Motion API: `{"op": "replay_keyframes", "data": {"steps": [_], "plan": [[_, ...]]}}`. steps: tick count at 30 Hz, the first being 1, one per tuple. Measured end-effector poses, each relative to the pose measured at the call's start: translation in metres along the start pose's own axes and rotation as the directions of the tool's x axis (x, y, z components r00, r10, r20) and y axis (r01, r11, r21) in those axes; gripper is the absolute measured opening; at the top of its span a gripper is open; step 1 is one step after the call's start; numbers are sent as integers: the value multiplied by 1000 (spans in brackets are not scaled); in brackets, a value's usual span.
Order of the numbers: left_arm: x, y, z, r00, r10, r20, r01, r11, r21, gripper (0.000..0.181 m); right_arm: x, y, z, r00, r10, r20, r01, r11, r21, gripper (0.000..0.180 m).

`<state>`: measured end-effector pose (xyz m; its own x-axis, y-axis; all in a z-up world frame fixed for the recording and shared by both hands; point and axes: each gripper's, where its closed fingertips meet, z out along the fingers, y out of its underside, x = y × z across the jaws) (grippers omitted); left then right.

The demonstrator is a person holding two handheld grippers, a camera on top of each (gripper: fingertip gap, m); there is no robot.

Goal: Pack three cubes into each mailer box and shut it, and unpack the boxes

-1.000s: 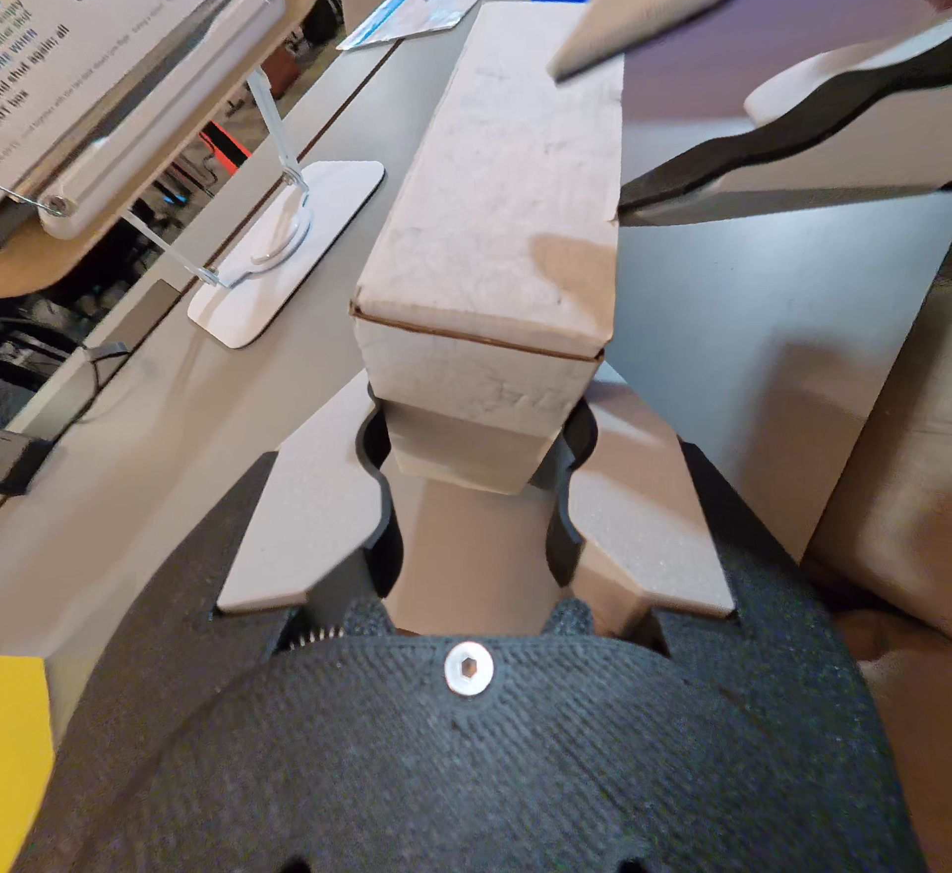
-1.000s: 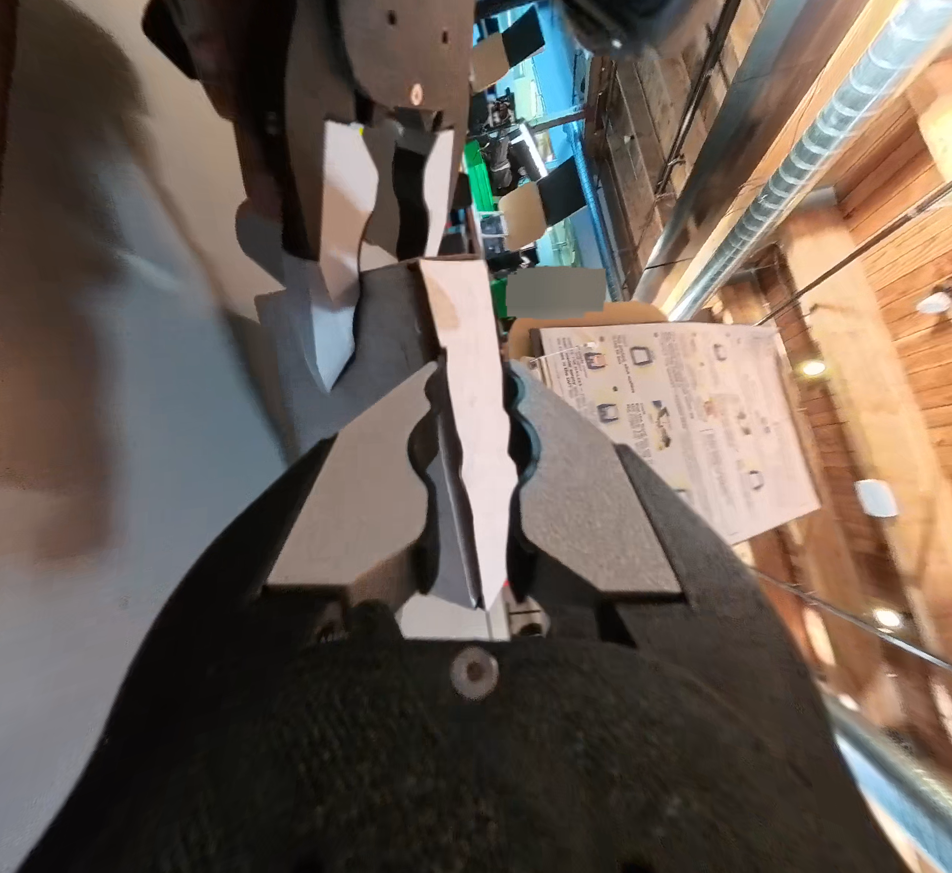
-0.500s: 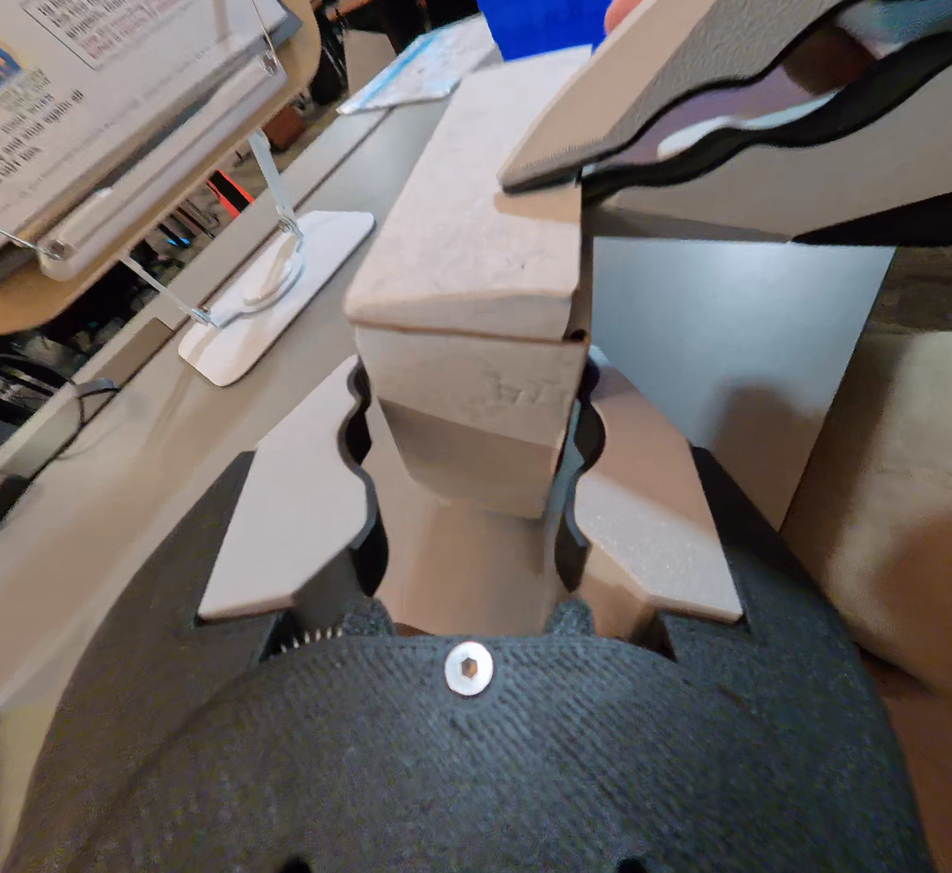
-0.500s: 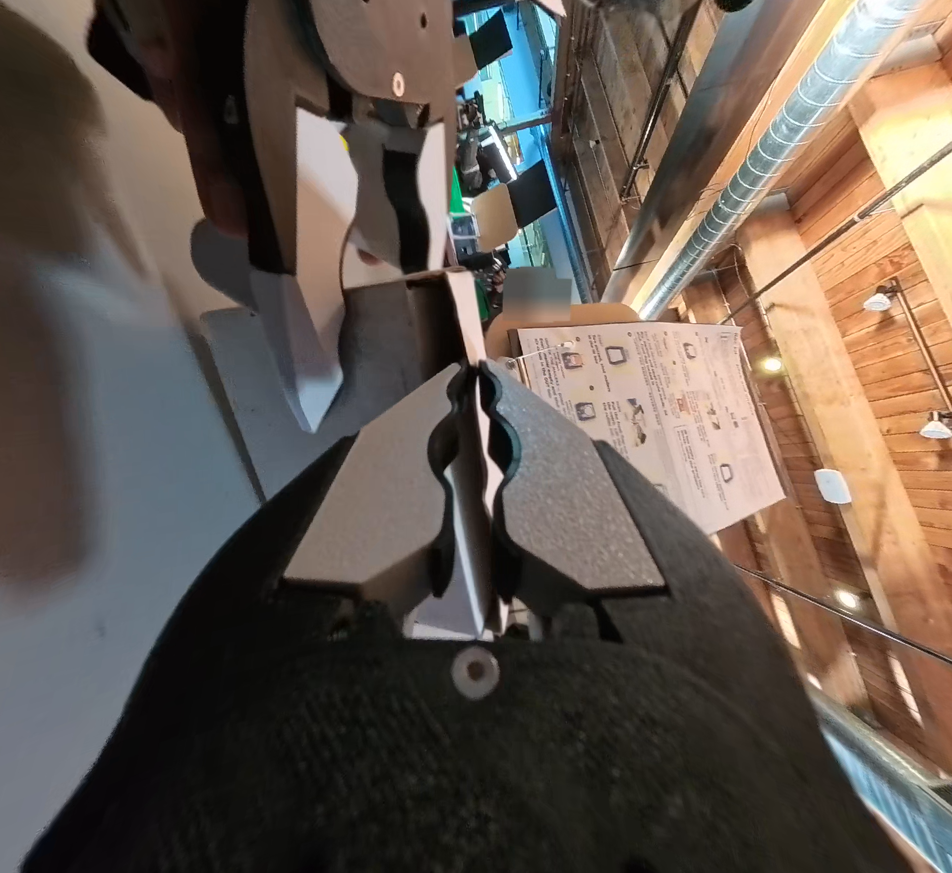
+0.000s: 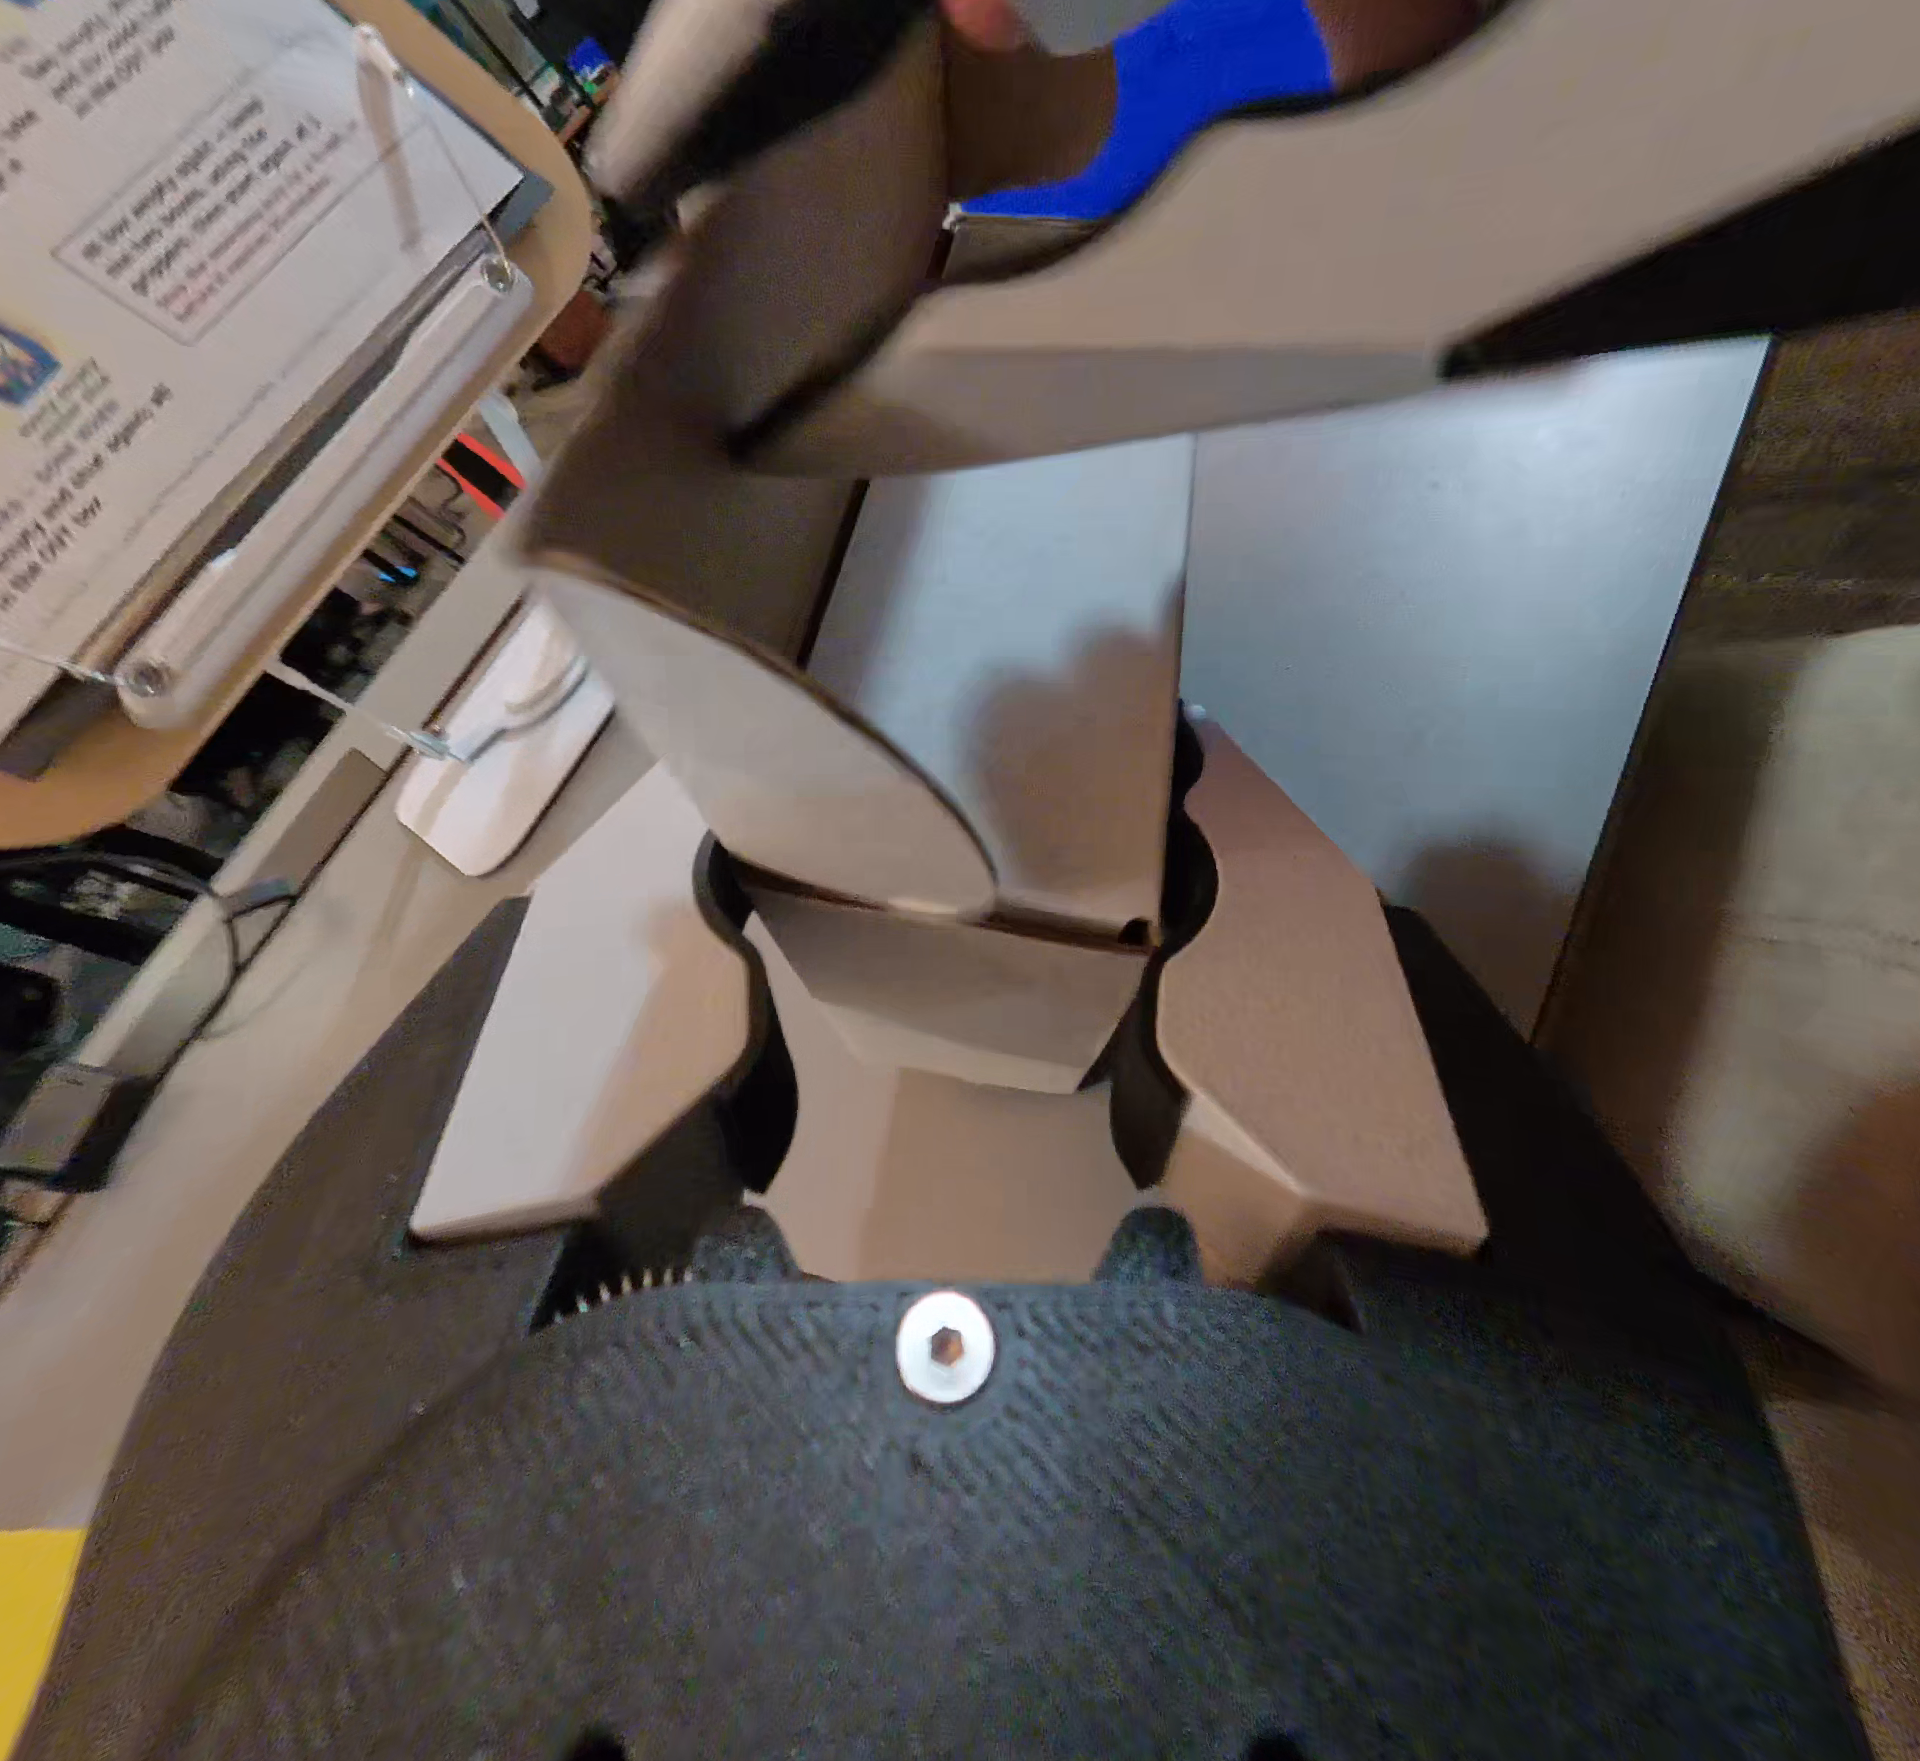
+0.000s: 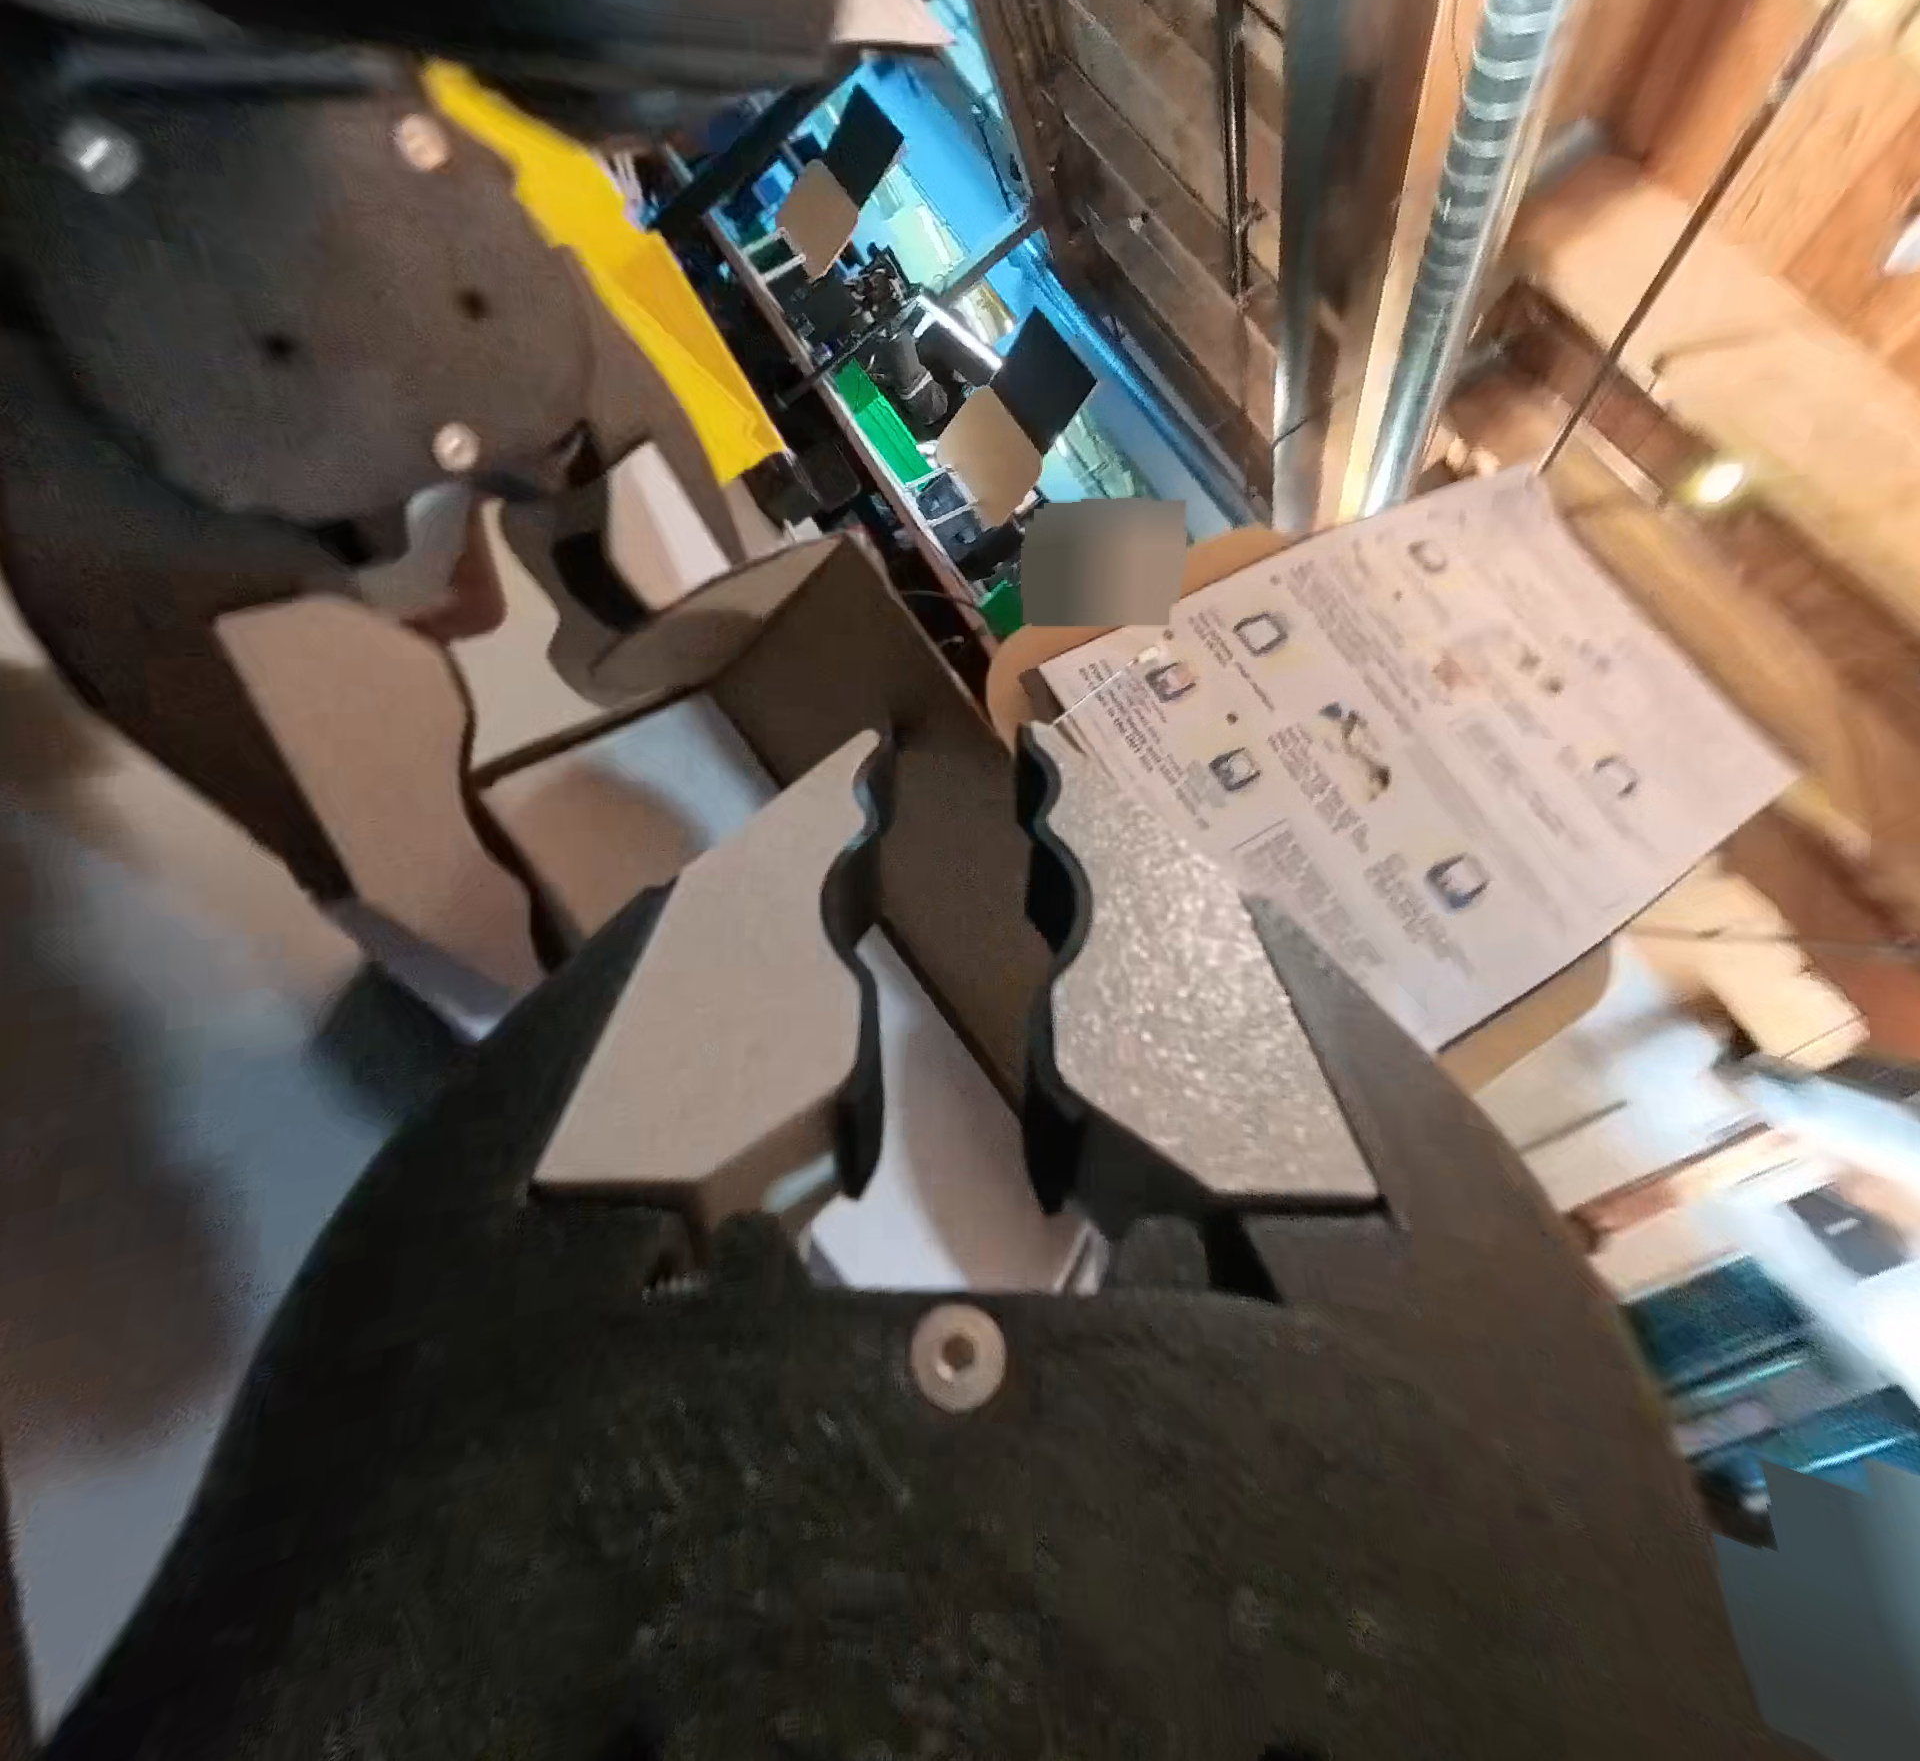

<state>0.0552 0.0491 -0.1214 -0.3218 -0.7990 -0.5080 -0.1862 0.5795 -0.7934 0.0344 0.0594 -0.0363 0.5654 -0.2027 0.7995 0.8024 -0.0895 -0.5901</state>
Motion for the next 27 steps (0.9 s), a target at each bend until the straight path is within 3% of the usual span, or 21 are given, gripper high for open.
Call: {"op": "replay_keyframes", "data": {"steps": [2,8,13,23,27], "plan": [[2,-2,1,1000,13,10,-13,1000,-1,78,2,1,-1,997,72,8,-72,997,7,22],[-12,5,-2,994,-109,18,108,994,11,78,-1,-10,-15,999,-25,-22,27,994,102,0],[-27,12,-3,984,-173,51,173,985,12,78,0,4,-25,982,178,61,-181,982,56,0],[-8,0,-1,997,48,67,-51,998,42,79,-2,37,-21,851,515,106,-509,857,-76,6],[-3,-3,0,994,85,65,-88,995,55,78,-1,37,-24,848,520,104,-515,854,-72,4]]}}
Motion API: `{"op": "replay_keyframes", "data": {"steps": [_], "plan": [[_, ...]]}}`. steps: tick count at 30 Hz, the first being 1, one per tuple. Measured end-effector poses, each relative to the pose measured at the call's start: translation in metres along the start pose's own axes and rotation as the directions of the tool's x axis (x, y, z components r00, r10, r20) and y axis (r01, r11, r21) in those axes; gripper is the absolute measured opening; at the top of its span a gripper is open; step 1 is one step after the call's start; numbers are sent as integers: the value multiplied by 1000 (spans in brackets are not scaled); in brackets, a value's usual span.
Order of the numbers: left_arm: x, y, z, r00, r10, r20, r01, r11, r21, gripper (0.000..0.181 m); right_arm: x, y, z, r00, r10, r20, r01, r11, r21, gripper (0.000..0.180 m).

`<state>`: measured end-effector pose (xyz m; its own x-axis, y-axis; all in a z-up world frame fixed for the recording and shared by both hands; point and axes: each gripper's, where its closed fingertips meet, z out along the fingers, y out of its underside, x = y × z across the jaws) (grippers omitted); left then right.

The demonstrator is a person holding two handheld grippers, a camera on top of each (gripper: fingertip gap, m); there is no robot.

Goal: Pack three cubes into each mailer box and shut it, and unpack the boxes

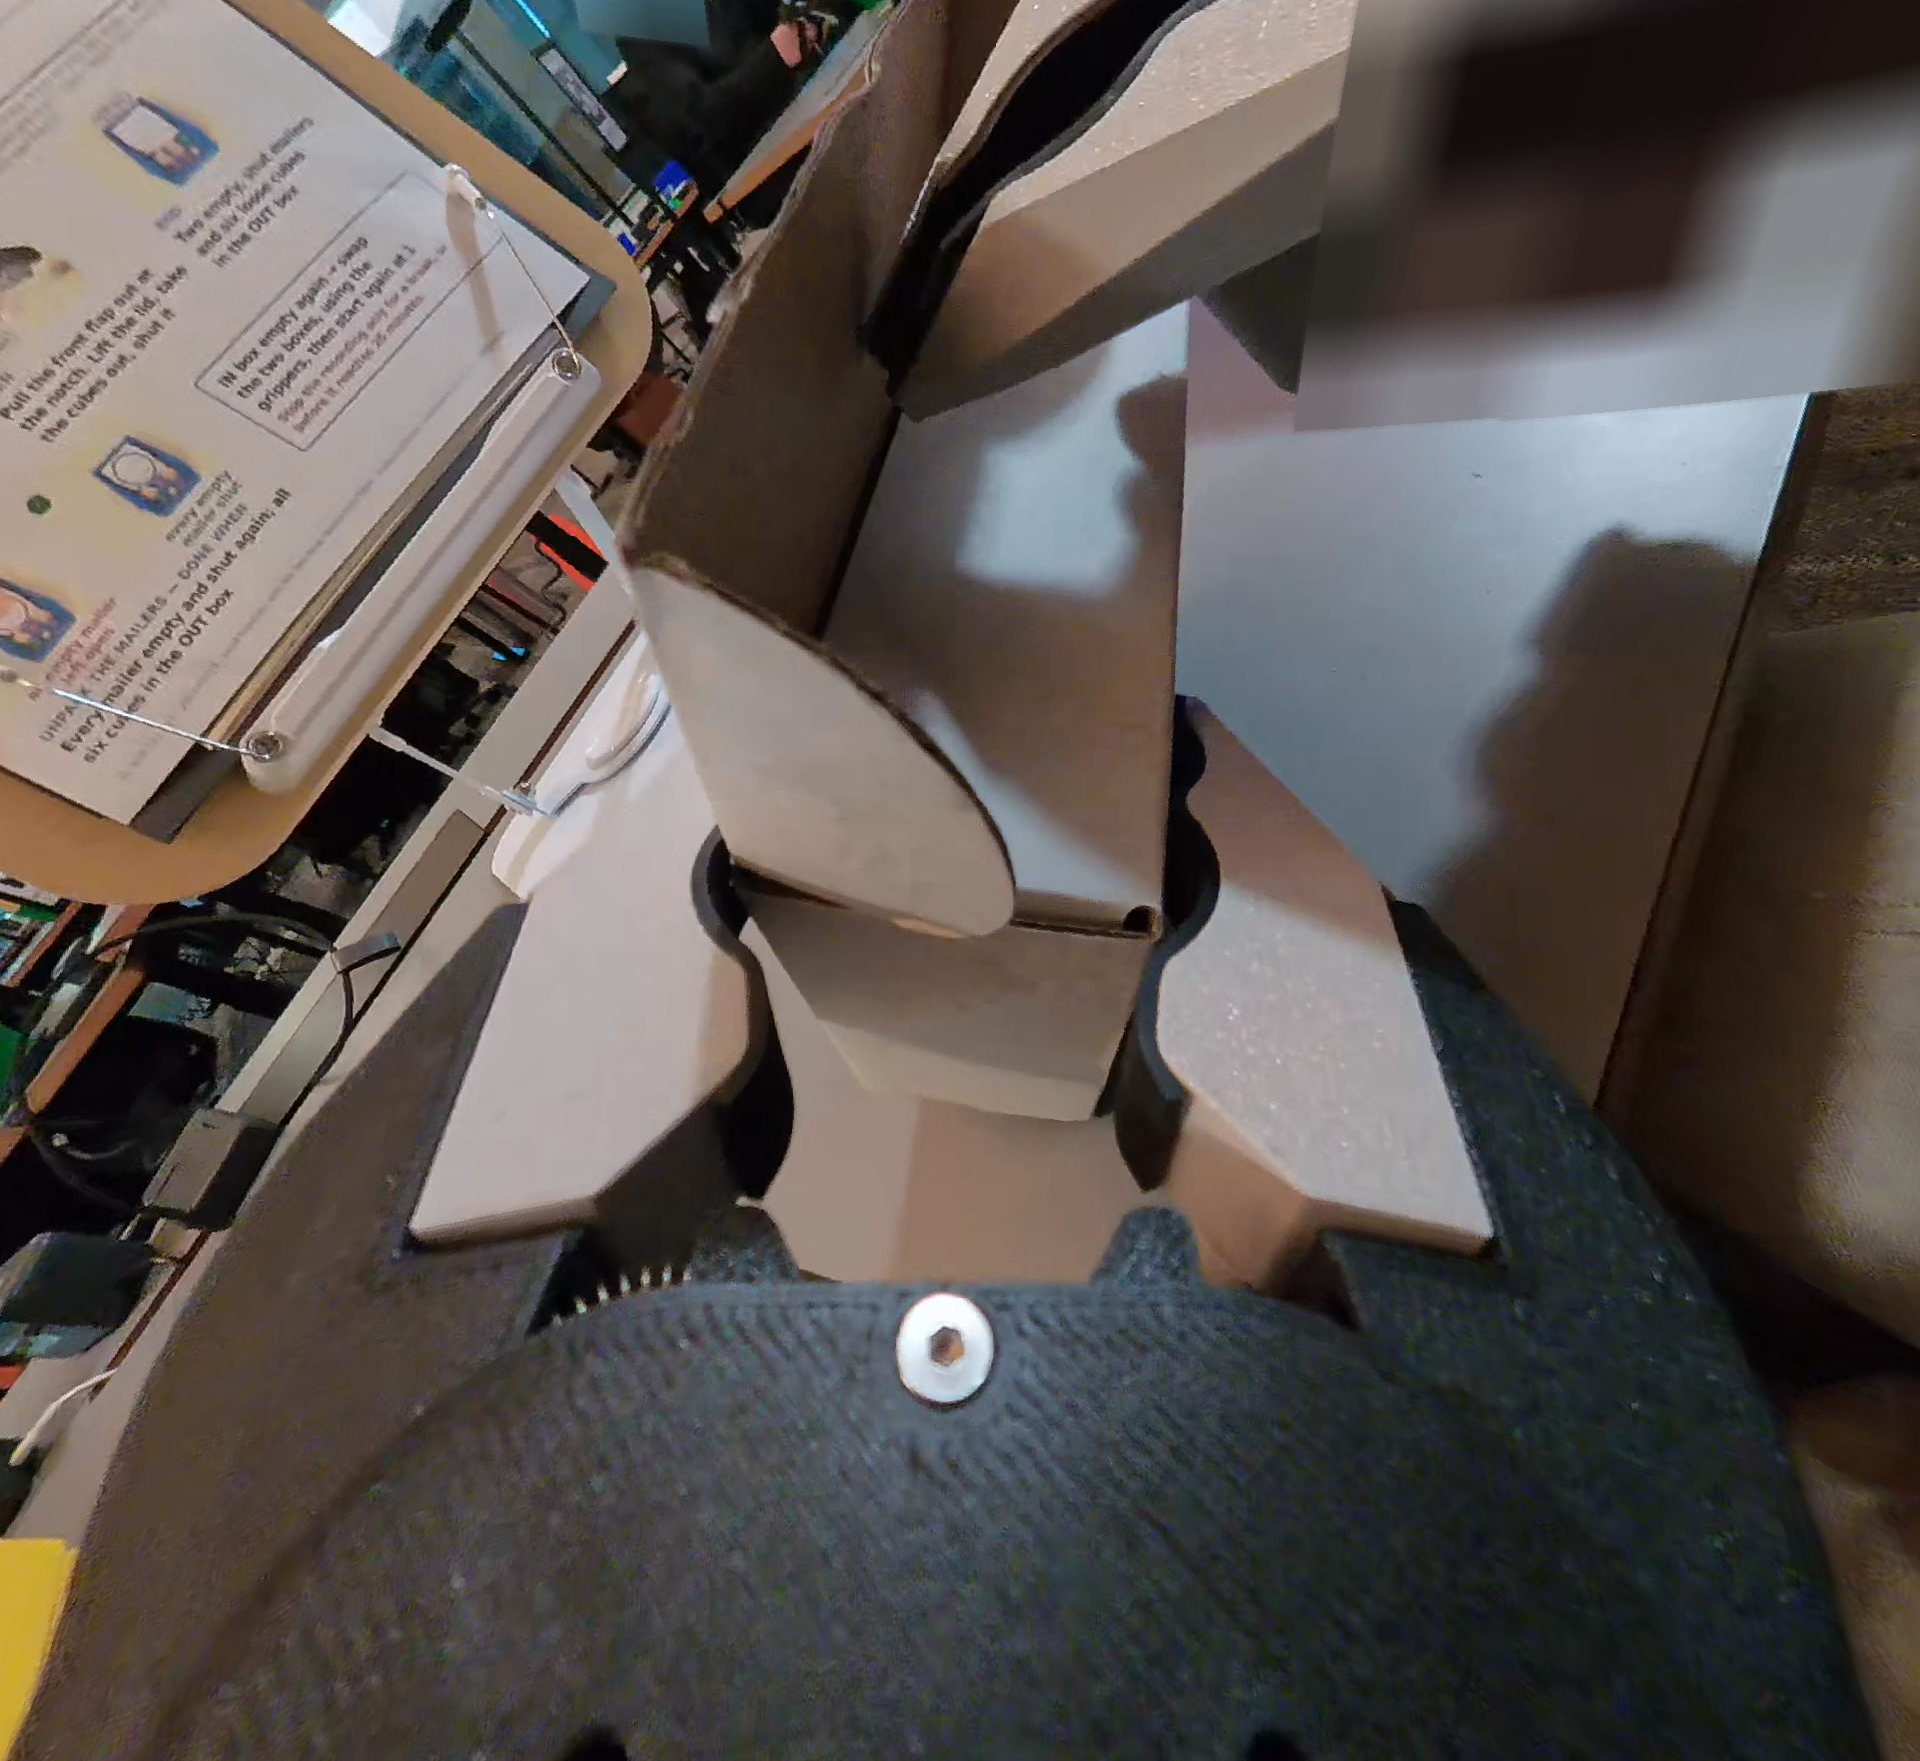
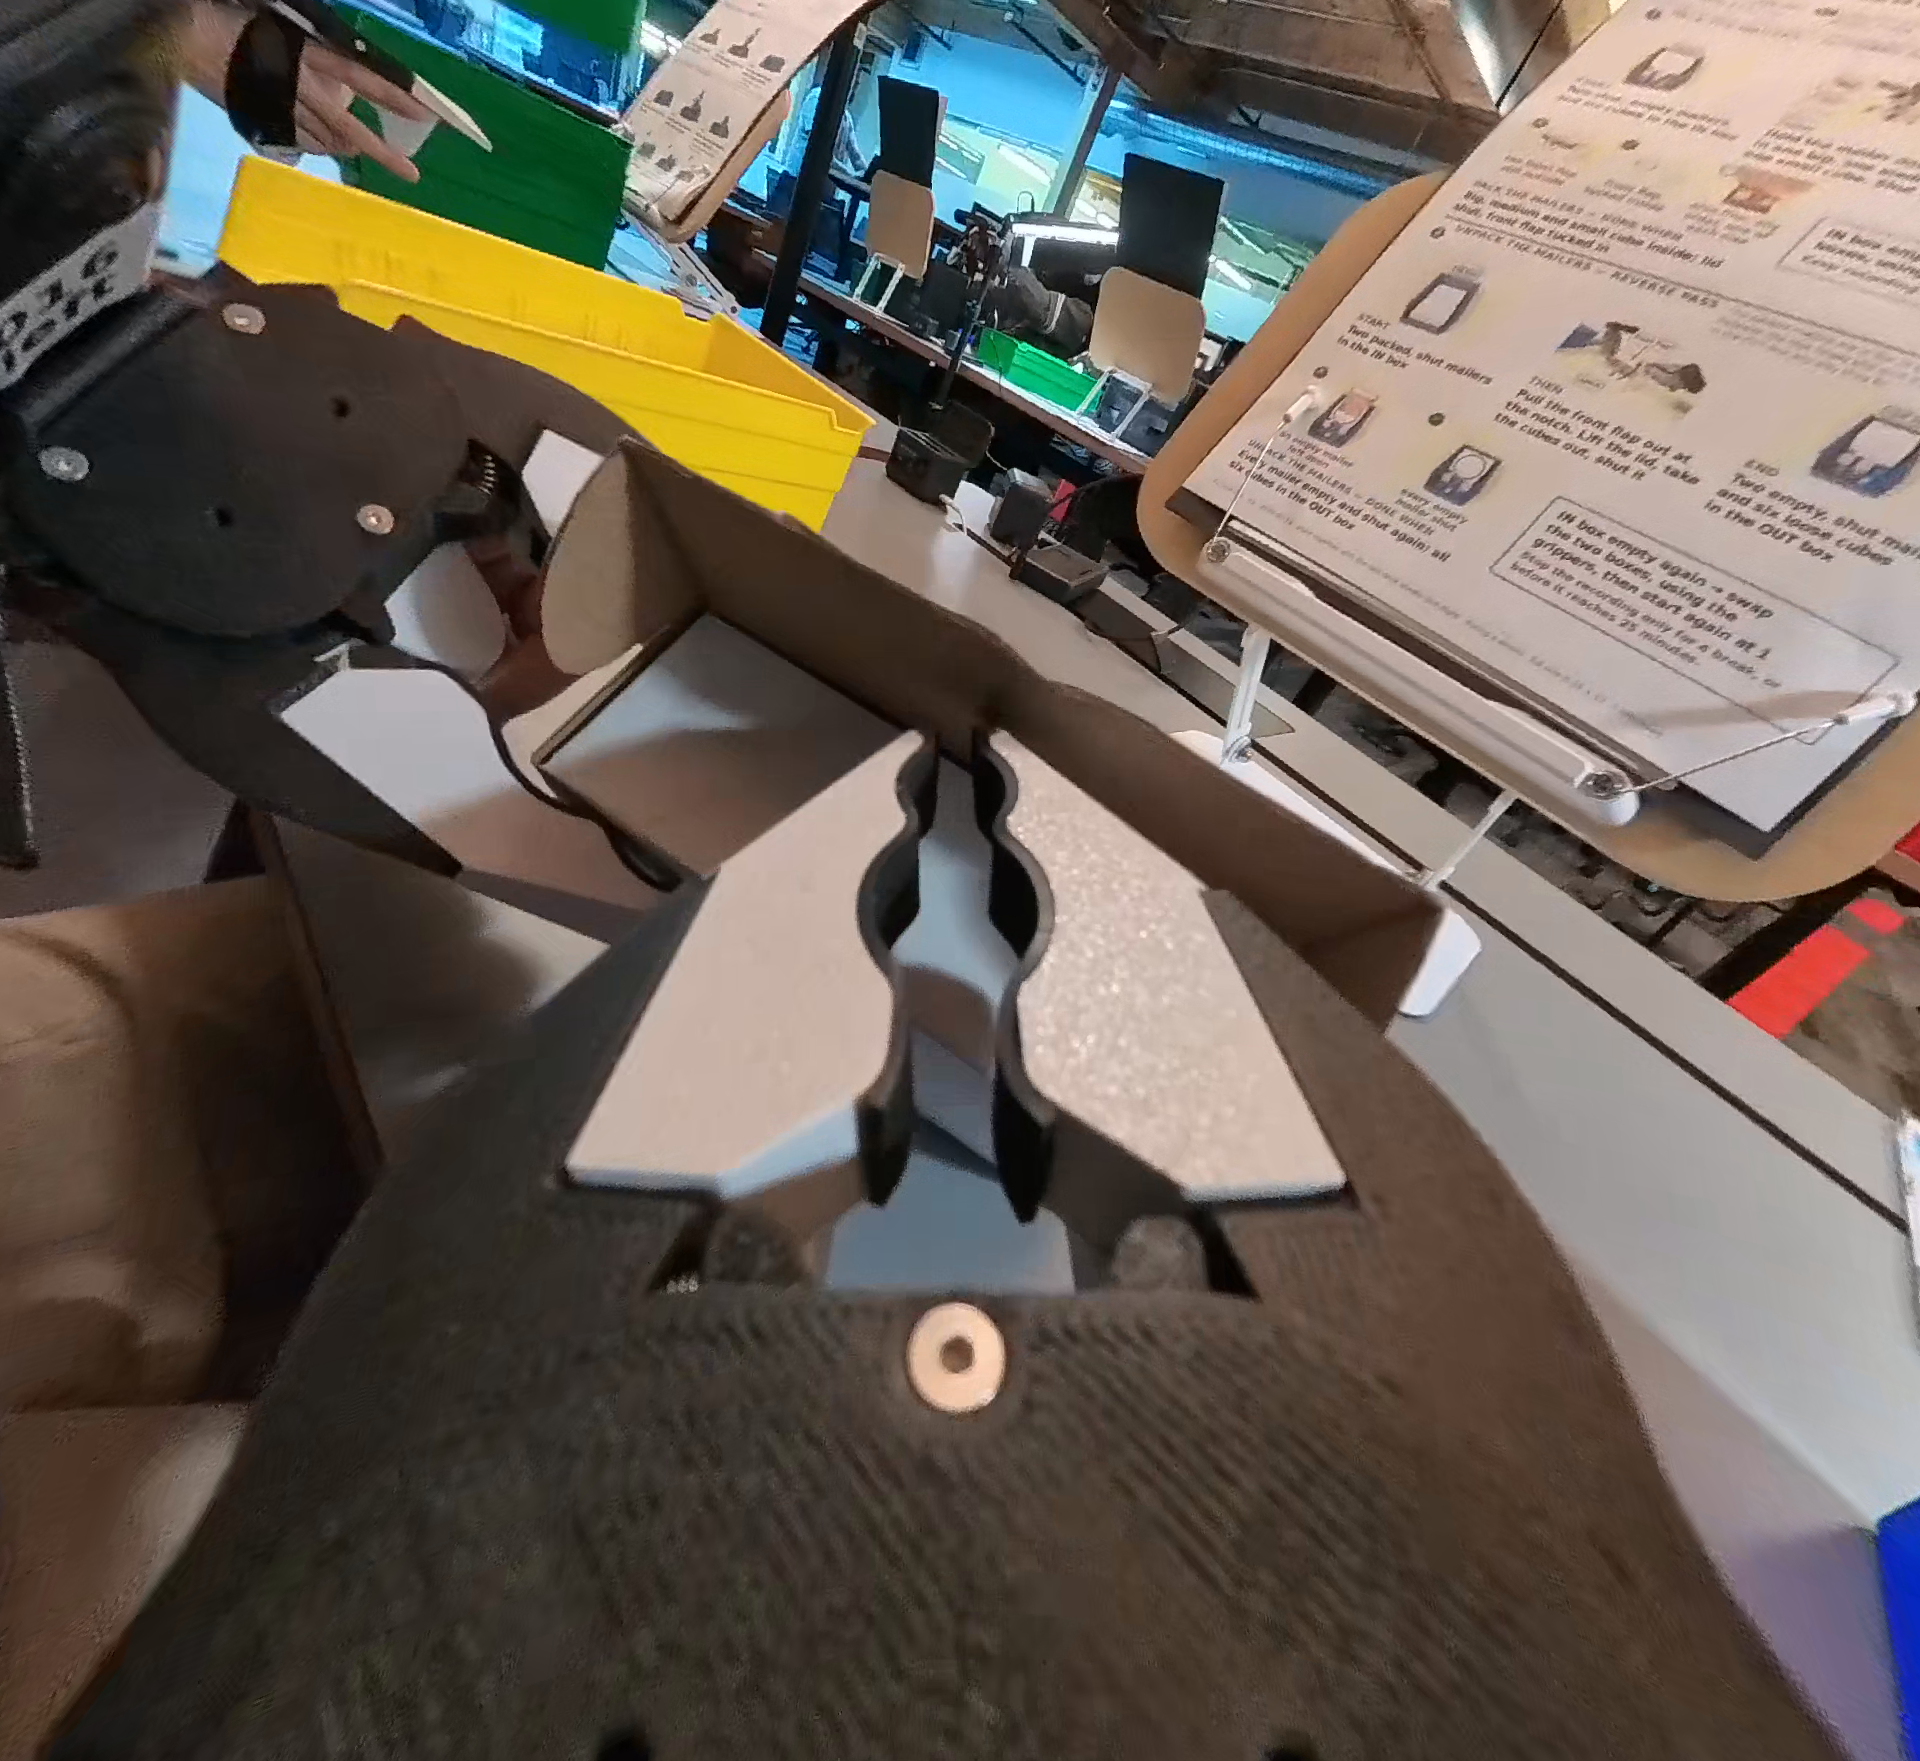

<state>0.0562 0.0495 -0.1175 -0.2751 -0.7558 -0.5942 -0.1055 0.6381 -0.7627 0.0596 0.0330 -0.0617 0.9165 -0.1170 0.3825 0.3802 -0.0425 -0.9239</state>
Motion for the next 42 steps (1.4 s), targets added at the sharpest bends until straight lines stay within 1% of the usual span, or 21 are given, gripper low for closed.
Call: {"op": "replay_keyframes", "data": {"steps": [2,6,8,9,12,19,20,22,24,28,31,34,39,42], "plan": [[0,0,0,1000,4,-2,-4,1000,0,79,-3,2,0,1000,-27,5,27,1000,-8,4],[3,-2,0,999,44,3,-44,999,9,80,-11,11,3,999,-15,30,17,998,-65,8],[5,-4,-1,998,58,0,-58,998,17,79,-12,12,3,999,-31,28,33,997,-71,6],[10,-6,-3,998,50,-35,-49,998,38,78,-12,12,2,999,-38,29,40,997,-72,3],[21,-13,-10,987,-16,-158,31,995,98,77,-12,12,1,999,-18,36,20,997,-77,2],[22,-19,-19,942,-160,-294,203,972,122,73,-11,15,-2,998,-44,34,47,994,-99,0],[20,-21,-21,934,-188,-305,238,962,134,68,-11,16,-2,998,-51,33,55,994,-100,0],[15,-25,-25,905,-252,-343,318,936,149,65,-9,18,-3,998,-59,26,61,992,-112,0],[8,-24,-26,894,-292,-339,358,921,151,62,-8,21,-3,998,-53,25,56,990,-127,0],[0,-27,-27,872,-346,-345,421,891,170,56,-9,22,-5,999,16,50,-9,991,-137,0],[-9,-30,-28,834,-420,-357,501,847,175,55,-9,23,-5,997,39,62,-31,990,-135,0],[-23,-29,-27,811,-483,-331,557,810,182,51,-9,23,-6,996,55,69,-45,990,-134,0],[-29,-29,-28,805,-503,-315,574,795,196,48,-9,23,-7,994,70,81,-59,990,-129,1],[-29,-29,-27,816,-494,-301,559,806,196,48,-7,22,-8,998,30,63,-22,991,-128,4]]}}
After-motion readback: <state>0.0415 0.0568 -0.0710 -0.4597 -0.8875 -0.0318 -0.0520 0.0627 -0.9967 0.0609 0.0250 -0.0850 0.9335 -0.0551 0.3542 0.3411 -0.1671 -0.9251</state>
